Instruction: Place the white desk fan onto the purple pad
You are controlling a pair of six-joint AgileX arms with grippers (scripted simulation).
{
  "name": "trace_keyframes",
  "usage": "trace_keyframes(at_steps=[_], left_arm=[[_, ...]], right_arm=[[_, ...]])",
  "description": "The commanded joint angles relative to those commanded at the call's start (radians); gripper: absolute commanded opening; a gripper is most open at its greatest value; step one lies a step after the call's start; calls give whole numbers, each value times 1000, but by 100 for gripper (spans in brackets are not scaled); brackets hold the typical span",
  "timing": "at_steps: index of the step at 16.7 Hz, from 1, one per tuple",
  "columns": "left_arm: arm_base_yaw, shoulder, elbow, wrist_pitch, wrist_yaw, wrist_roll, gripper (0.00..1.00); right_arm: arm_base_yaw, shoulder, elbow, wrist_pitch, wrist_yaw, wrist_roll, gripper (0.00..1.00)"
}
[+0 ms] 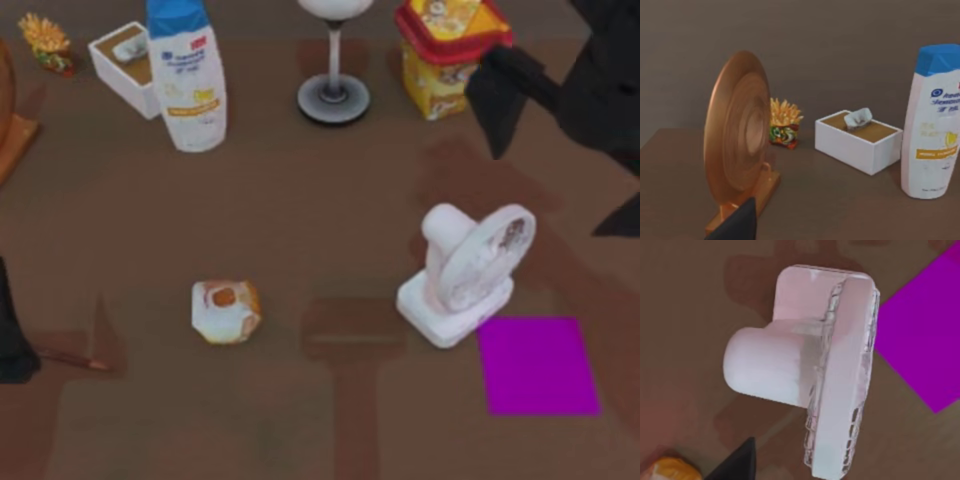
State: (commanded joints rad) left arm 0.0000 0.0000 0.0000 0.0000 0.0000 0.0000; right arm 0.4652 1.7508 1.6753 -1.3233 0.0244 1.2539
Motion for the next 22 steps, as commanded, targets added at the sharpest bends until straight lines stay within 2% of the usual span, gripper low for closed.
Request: trace_keyframes(at_steps=[5,10,22], left_arm=[[0,0,0,0,0,0,100],[0,0,0,0,0,0,100],[0,0,0,0,0,0,100]], right_arm=[[62,226,221,-164,1,157,100],[68,248,242,-180,0,174,100],[67,233,23,25,0,172,100]])
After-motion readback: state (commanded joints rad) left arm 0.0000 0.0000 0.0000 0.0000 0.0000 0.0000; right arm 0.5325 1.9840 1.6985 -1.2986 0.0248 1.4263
